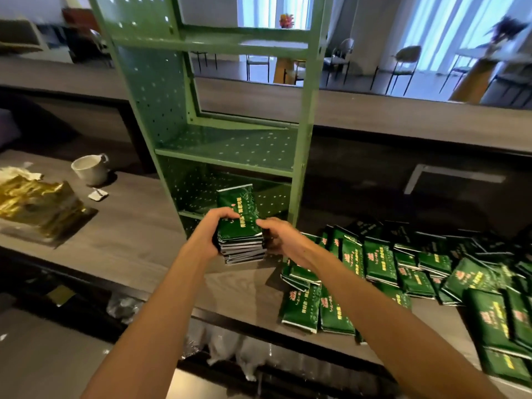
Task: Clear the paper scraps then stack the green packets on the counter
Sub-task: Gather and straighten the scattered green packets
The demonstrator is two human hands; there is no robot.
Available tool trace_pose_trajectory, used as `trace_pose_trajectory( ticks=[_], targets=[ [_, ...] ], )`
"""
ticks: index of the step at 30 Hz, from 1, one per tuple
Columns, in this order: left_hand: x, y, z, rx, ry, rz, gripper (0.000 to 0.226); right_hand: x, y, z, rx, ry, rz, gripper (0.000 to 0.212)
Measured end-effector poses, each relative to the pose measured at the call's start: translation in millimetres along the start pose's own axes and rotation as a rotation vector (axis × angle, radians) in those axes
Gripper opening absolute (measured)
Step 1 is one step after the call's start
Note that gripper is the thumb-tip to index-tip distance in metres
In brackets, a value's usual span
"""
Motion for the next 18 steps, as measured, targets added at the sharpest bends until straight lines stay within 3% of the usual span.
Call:
trace_pose_trajectory(
  ticks=[3, 6, 10, 14, 18],
  targets=[
    [-10.8, -16.3, -1.5, 0.023, 0.003, 0.016, 0.009, -1.2, 1.2, 20.9, -0.085, 0.064, -0.058, 0.03],
    [-17.8, -36.9, -6.2, 0.074, 0.028, 0.009, 0.011, -6.1, 2.0, 43.2, -0.248, 0.198, -0.134, 0.023],
    [-30.3, -65.5, -15.4, 0.103, -0.001, -0.005, 0.012, -7.4, -7.2, 62.2, -0.456, 0.292, -0.073, 0.011],
    [-39.9, -87.6, -25.0, 0.202, -0.02, 0.001, 0.024, -1.2, -17.2, 57.0, -0.439, 0.287, -0.015, 0.059],
    [-40.6, -99.6, -39.9, 0.211, -0.1, 0.007, 0.016, 0.8, -22.6, 56.1, -0.414, 0.288, -0.017, 0.069]
  ],
)
Point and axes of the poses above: each hand's wrist, its own y-axis away from the middle knuckle, its own z-axis out of the back of the hand, x = y × z, the point moved 4 cm from there along -y, towards the middle knuckle, and after that the axes turned 3 degrees about -y, right-handed, at the moved point
